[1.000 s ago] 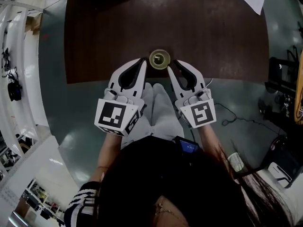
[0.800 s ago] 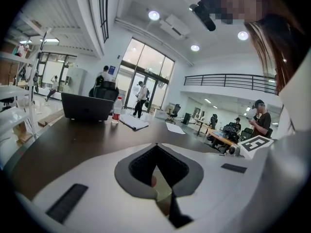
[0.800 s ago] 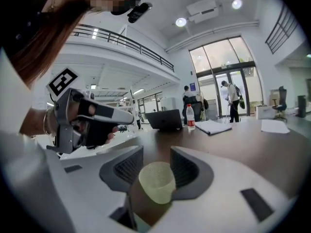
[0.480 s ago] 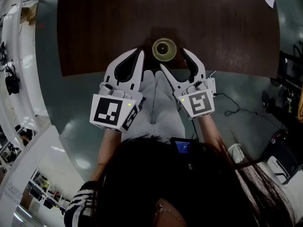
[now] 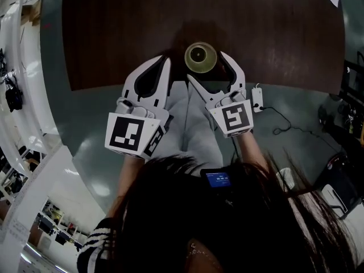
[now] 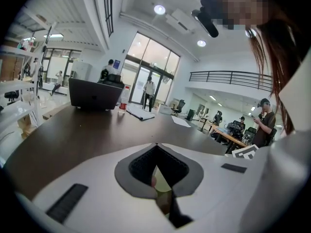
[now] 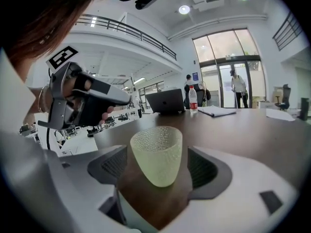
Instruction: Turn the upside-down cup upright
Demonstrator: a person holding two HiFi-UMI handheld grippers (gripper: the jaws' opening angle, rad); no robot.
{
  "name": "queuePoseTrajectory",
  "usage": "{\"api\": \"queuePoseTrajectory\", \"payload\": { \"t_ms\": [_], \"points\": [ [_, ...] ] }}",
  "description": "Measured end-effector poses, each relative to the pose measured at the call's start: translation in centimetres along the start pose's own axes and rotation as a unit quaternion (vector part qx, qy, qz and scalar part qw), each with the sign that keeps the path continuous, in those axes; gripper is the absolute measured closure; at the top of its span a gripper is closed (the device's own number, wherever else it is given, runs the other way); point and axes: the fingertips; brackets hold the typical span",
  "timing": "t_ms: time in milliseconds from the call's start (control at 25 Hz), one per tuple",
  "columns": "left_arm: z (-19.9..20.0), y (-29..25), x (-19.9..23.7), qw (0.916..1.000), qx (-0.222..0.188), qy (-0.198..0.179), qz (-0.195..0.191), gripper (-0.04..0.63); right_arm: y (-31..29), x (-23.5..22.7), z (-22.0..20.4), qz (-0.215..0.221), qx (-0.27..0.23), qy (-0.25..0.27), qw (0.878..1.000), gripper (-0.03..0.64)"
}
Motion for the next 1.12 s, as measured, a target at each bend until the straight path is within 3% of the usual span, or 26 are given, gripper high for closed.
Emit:
{"api": "queuePoseTrajectory", "payload": {
  "t_ms": [800,1120],
  "points": [
    [-2.1,-0.3,0.7,0.9995,0.027,0.013,0.003,0.607,-2.4,-0.1,0.6,0.004,-0.016,0.021,1.0,0.238],
    [-1.9,-0.3,0.8,0.9996,0.025,0.015,-0.002,0.607,-1.8,-1.2,1.0,-0.004,-0.027,-0.036,0.999,0.238]
  ]
}}
Point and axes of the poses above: the fingertips, and each gripper's own axes: y backward along the fingers, x to its left, z out of its top, and after that the axes turned 4 degrees about -z, right-handed
